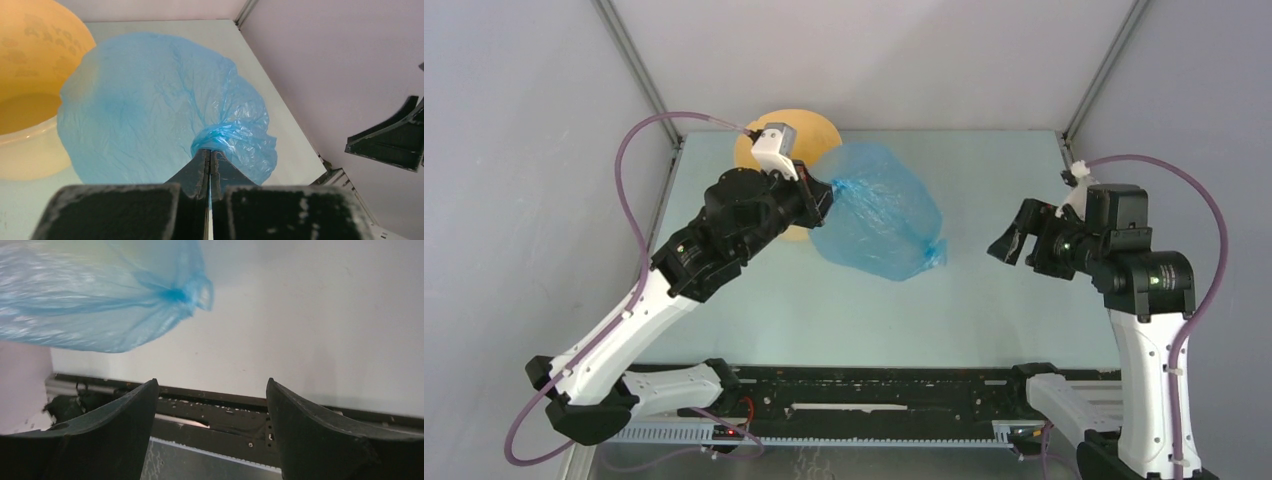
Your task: Put the trash bags into the trash bin
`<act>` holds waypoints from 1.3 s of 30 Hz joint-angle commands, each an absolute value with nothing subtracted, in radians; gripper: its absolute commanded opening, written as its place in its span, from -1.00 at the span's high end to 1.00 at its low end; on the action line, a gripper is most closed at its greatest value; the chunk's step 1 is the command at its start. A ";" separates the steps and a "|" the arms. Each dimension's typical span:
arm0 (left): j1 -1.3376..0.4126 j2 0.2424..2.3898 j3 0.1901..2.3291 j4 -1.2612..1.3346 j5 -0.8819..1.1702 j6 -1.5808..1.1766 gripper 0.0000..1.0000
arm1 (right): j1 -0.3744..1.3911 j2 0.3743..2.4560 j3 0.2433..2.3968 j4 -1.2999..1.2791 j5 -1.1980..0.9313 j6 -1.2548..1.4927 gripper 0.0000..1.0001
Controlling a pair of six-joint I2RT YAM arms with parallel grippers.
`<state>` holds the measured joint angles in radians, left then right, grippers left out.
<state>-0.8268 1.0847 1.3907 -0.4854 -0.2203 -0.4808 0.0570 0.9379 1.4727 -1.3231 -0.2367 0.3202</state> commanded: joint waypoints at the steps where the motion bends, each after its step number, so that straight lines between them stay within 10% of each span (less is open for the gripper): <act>1: -0.821 1.082 1.414 -0.413 -0.132 -0.406 0.99 | 0.158 0.997 1.526 -1.216 -0.464 0.246 -0.73; 17: -0.822 1.135 1.478 -0.388 -0.014 -0.476 0.99 | 0.739 1.097 1.423 -0.885 0.065 0.322 -0.78; 28: -0.818 1.174 1.519 -0.454 -0.077 -0.468 1.00 | 0.849 1.073 1.410 -0.738 -0.344 0.494 -0.74; 39: -0.813 1.194 1.542 -0.462 -0.039 -0.501 1.00 | 0.910 1.099 1.456 -0.944 0.291 0.471 -0.96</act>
